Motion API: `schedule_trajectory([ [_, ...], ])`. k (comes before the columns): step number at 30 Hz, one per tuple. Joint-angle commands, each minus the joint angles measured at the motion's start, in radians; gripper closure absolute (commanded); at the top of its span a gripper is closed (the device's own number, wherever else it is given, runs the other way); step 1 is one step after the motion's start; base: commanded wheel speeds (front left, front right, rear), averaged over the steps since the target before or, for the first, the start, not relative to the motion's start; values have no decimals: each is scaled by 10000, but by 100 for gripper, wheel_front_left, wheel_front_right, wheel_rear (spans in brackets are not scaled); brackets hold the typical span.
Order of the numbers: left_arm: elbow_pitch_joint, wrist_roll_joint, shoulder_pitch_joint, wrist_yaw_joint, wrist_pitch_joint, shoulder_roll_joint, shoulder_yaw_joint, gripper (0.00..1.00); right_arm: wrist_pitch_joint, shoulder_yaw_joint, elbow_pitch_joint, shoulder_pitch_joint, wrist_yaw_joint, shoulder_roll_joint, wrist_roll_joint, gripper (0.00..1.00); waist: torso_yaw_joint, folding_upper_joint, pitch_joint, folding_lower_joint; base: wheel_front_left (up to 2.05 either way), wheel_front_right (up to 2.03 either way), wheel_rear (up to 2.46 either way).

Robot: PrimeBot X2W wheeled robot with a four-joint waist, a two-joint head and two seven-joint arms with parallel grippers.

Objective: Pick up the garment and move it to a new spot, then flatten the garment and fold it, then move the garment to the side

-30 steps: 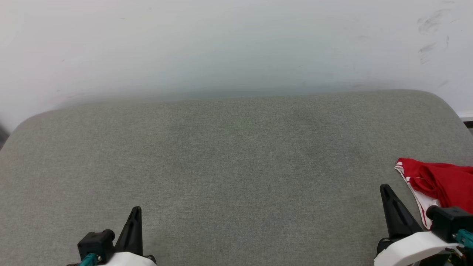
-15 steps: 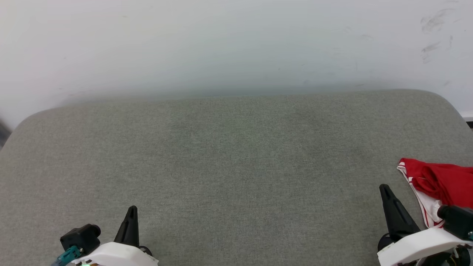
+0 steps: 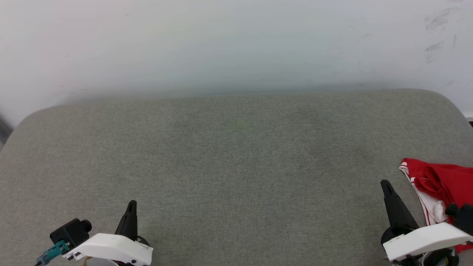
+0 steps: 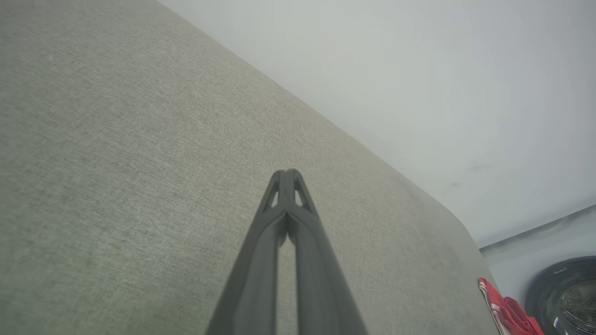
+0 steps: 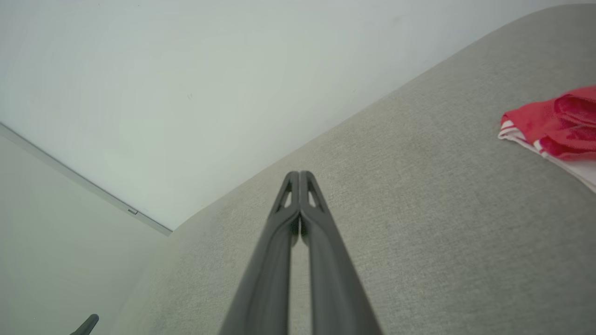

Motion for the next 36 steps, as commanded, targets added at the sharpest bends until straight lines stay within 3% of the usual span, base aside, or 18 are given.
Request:
schedule_trajectory([
  [1,-80,-168,-283,-85,50,16,143,100,-3,-21,-59,-287,1,-80,254,100,2,-1,2,0,0,0,0],
  [36,289,-3395,-703,-1166,1111,-845,1446,100,198,-229,906,-873,0,-101,4538,100,167,-1,123,0,0,0,0],
])
